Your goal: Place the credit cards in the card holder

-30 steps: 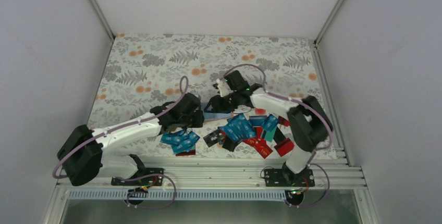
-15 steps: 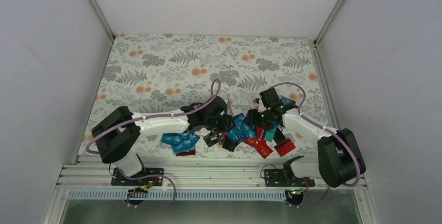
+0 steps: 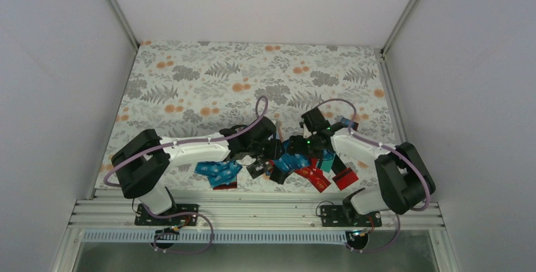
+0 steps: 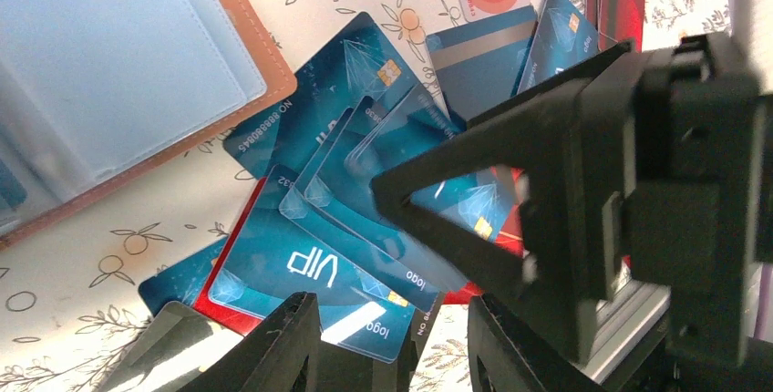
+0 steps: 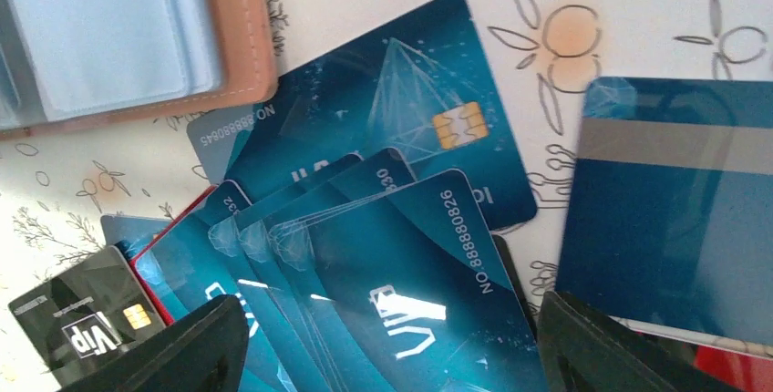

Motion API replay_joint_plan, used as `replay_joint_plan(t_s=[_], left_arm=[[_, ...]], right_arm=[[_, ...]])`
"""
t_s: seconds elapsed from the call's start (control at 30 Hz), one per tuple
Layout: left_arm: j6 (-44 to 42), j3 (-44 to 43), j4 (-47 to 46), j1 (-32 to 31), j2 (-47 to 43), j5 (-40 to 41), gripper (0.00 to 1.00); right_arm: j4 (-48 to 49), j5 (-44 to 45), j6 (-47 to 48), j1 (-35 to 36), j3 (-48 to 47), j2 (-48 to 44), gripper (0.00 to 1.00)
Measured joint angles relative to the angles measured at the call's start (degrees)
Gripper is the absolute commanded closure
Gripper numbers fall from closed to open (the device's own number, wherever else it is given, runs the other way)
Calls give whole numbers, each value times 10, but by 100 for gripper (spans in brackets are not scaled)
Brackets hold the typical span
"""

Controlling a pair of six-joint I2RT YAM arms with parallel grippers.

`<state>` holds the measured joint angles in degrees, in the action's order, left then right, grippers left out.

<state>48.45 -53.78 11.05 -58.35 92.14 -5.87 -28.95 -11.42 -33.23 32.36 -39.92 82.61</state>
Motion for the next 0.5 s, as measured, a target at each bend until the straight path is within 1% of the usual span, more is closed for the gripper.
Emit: replay_joint_plan(t_s=[0.1, 0.23, 0.37, 0.5], left_arm=[[0, 0, 7, 0, -9, 9, 59], [0, 7, 11, 0, -24, 18, 59], [0, 14, 19, 0, -36, 29, 59], [0, 16, 25, 0, -39, 37, 59]], right_arm=[[0, 28, -8, 30, -9, 12, 30], [-7, 63, -16, 61, -19, 26, 35], [-14, 92, -26, 100, -30, 40, 48], [-20, 110, -40, 128, -33, 50, 57]])
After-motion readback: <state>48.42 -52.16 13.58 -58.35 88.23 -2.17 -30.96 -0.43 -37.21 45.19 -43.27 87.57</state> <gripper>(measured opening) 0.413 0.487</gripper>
